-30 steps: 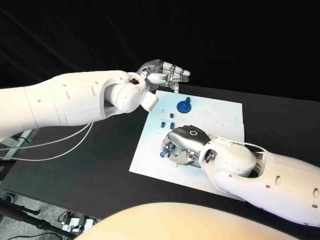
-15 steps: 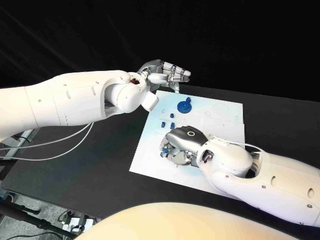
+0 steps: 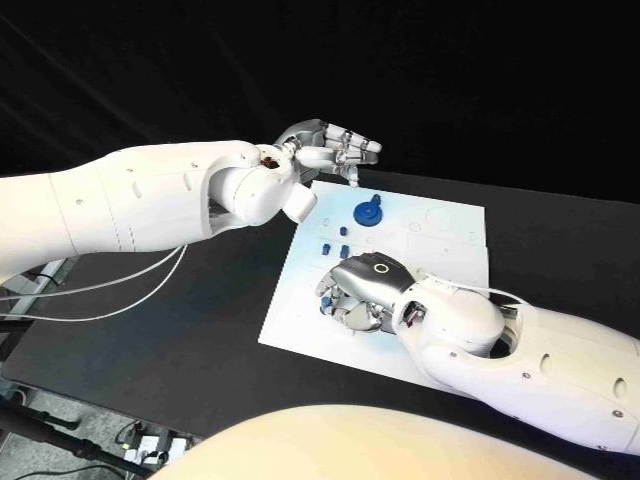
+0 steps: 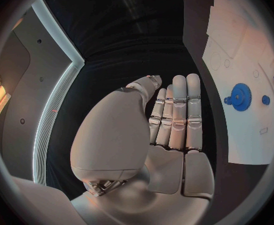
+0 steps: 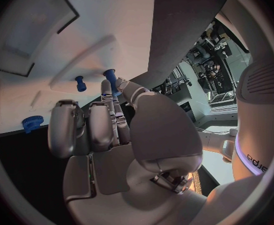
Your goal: Assemble the parts on the task board
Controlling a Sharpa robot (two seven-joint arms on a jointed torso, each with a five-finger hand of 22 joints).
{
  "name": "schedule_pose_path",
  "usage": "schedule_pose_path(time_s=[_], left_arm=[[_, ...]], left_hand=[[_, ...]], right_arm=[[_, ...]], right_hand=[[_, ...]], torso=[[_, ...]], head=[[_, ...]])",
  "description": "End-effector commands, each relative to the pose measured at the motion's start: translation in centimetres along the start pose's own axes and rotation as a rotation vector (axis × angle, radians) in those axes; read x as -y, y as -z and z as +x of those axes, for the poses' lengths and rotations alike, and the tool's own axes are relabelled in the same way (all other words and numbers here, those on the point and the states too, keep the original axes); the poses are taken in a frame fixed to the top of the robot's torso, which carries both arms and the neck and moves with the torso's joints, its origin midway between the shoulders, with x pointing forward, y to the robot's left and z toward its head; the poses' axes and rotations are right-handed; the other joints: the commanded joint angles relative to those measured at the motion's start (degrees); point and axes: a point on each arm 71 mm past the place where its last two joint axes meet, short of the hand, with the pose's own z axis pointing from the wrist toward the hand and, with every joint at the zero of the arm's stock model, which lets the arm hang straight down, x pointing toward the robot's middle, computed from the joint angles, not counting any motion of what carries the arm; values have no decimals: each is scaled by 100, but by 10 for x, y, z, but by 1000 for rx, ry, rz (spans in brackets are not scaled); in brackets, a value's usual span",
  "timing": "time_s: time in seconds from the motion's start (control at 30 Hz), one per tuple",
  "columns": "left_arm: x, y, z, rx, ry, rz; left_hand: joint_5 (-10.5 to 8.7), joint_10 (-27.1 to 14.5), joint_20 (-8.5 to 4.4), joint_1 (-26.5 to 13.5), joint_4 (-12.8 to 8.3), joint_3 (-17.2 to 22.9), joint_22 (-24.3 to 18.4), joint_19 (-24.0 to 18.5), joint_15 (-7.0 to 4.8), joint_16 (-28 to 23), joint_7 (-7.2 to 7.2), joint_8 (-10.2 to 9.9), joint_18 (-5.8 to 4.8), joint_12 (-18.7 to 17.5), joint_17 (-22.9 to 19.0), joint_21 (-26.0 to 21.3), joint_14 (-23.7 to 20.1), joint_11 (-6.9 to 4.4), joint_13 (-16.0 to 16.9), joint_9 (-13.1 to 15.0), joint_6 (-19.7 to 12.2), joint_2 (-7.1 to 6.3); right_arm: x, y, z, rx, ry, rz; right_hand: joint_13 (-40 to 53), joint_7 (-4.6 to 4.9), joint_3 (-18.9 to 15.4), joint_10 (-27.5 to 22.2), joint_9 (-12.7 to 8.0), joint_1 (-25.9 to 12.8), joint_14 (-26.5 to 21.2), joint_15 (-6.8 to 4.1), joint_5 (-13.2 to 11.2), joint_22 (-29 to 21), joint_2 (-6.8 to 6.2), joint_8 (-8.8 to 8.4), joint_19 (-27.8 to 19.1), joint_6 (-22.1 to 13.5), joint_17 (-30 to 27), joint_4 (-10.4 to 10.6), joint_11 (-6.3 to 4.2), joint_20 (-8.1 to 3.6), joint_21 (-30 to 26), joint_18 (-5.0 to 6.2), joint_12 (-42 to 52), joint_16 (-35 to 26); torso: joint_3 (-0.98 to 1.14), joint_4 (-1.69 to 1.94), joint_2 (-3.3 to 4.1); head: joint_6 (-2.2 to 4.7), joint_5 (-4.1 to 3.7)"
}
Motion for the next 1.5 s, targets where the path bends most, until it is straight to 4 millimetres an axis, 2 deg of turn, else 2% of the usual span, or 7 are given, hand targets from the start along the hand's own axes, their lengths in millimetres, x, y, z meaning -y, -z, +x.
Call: schedule_pose_path(time_s=[0.03,0.27,0.63,0.8,0.97,1.13,1.5], left_arm=[[1,0,2,-21,1,5],[1,0,1,-19,0,3],[0,1,-2,-15,0,1],[0,2,-5,-9,-1,0],[-1,4,-6,-10,-1,2],[-3,7,-8,-7,-1,0],[-7,10,-5,-13,2,-3]], left_hand=[[-19,-38,6,-9,-4,-31,-5,35,34,-30,-20,-2,39,34,-7,-35,18,13,-7,3,-37,28],[-19,-38,6,-9,-4,-31,-5,35,34,-30,-20,-2,39,34,-7,-35,18,13,-7,3,-37,28],[-19,-38,6,-9,-4,-31,-5,35,34,-30,-20,-2,39,34,-7,-35,18,13,-7,3,-37,28],[-19,-38,6,-9,-4,-31,-5,35,34,-30,-20,-2,39,34,-7,-35,18,13,-7,3,-37,28],[-21,-46,6,-12,-2,-37,-11,41,36,-32,-18,0,38,41,-11,-43,17,15,-11,4,-43,28],[-22,-47,6,-14,-1,-38,-11,41,36,-32,-18,0,38,41,-11,-43,17,15,-11,4,-43,27],[-22,-47,7,-16,0,-40,-12,41,37,-32,-18,1,38,43,-12,-45,18,15,-11,4,-43,26]], right_arm=[[-2,2,-5,78,-1,-9],[-2,14,-13,170,-22,-14],[36,63,-42,234,-205,92],[76,104,-47,162,-390,262],[101,144,-42,116,-466,407],[113,176,-36,109,-474,517],[112,194,-12,92,-390,638]], right_hand=[[12,-31,-63,-10,-24,-49,167,-43,16,794,-58,-24,-2,-140,-26,6,-44,-6,-40,17,19,-37],[60,-334,-189,-6,-195,-111,153,-64,42,794,-165,-18,-4,-975,-98,20,-66,-29,-76,20,30,-93],[323,41,-383,490,31,-102,172,-76,109,823,-108,517,22,18,-72,50,-74,-62,-53,5,407,-66],[1020,-121,-751,951,195,-288,216,-188,308,908,-46,816,101,480,36,178,-236,-120,124,-25,1336,36],[5788,-281,-1365,1185,599,-442,330,-304,728,1063,156,1168,227,500,669,382,-372,-240,426,-89,5964,561],[6782,-277,-1664,1312,873,-515,397,-312,792,1109,223,1358,268,392,1119,508,-354,-244,503,-104,6842,920],[6908,-274,-2150,1271,1085,-816,401,-285,891,1145,81,1468,294,316,1266,786,-347,-234,552,-115,6909,1043]], torso=[[4,-1,-6],[6,-5,-10],[-1,-23,-30],[-14,-61,-76],[-12,-87,-96],[-20,-133,-110],[-22,-175,-116]], head=[[1,-8],[1,-37],[1,-227],[70,-497],[159,-956],[159,-1294],[119,-1594]])
